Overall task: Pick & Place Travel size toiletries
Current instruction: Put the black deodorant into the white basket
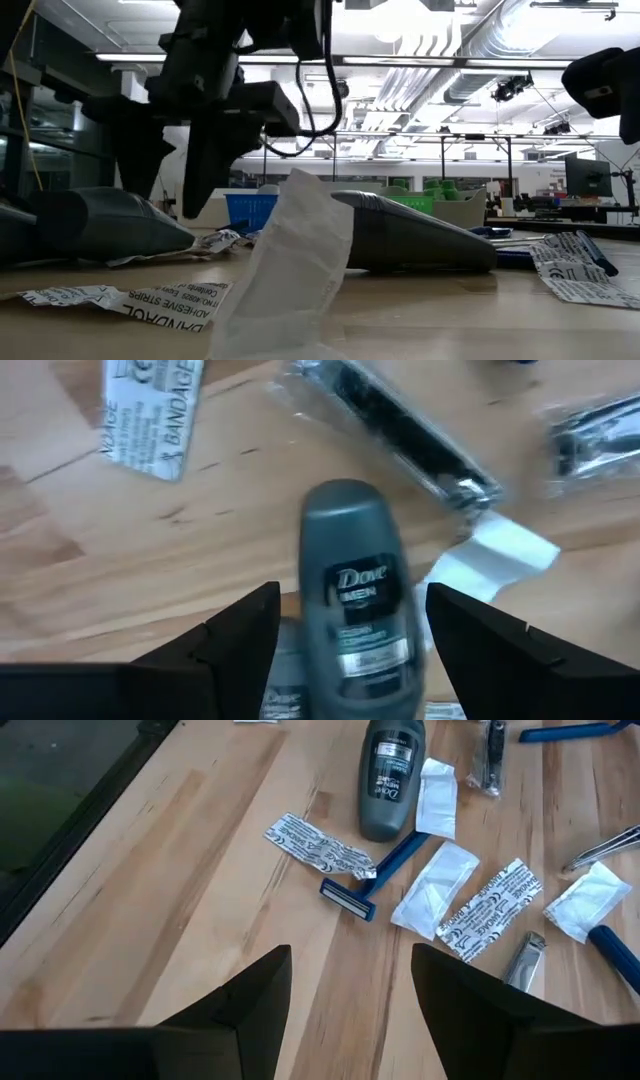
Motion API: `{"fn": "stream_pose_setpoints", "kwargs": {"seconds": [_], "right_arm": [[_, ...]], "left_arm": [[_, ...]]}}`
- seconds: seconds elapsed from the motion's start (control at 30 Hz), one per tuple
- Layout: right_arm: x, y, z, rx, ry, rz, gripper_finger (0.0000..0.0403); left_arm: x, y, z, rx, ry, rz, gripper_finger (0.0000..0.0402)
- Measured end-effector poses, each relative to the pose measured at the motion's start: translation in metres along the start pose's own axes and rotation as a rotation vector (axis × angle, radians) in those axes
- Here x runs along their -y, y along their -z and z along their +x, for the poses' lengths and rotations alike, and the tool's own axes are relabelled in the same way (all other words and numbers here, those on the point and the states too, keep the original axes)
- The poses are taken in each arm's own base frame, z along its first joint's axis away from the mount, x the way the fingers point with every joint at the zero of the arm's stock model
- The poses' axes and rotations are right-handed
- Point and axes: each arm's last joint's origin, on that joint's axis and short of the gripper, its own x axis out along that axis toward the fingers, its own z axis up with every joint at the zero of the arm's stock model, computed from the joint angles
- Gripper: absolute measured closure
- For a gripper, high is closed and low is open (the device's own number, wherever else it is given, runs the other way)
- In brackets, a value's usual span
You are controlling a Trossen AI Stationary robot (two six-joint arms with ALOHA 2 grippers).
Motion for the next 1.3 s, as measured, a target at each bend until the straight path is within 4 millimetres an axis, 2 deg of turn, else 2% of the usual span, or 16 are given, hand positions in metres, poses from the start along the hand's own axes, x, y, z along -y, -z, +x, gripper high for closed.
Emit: {"fn": "stream_pose_setpoints", "kwargs": {"seconds": [0.3, 0.53, 0.67, 0.9, 1.13, 1.3], "right_arm": [[0.000, 0.000, 0.000, -0.001, -0.008, 0.007, 0.0202], [0.000, 0.000, 0.000, -0.006, -0.015, 0.006, 0.0202], [0.000, 0.000, 0.000, -0.006, -0.015, 0.008, 0.0202], [0.000, 0.000, 0.000, -0.005, -0.015, 0.008, 0.0202], [0.000, 0.000, 0.000, -0.005, -0.015, 0.008, 0.0202], [0.000, 0.000, 0.000, -0.006, -0.015, 0.011, 0.0202]], "left_arm": [[0.005, -0.007, 0.025, -0.032, -0.059, 0.010, 0.0153], [0.005, -0.007, 0.030, -0.064, -0.077, 0.023, 0.0153], [0.005, -0.007, 0.030, -0.073, -0.072, 0.026, 0.0165], [0.005, -0.006, 0.031, -0.098, -0.069, 0.025, 0.0226], [0.006, -0.010, 0.030, -0.105, -0.065, 0.043, 0.0227], [0.020, -0.013, 0.009, -0.055, -0.007, 0.110, 0.0228]]}}
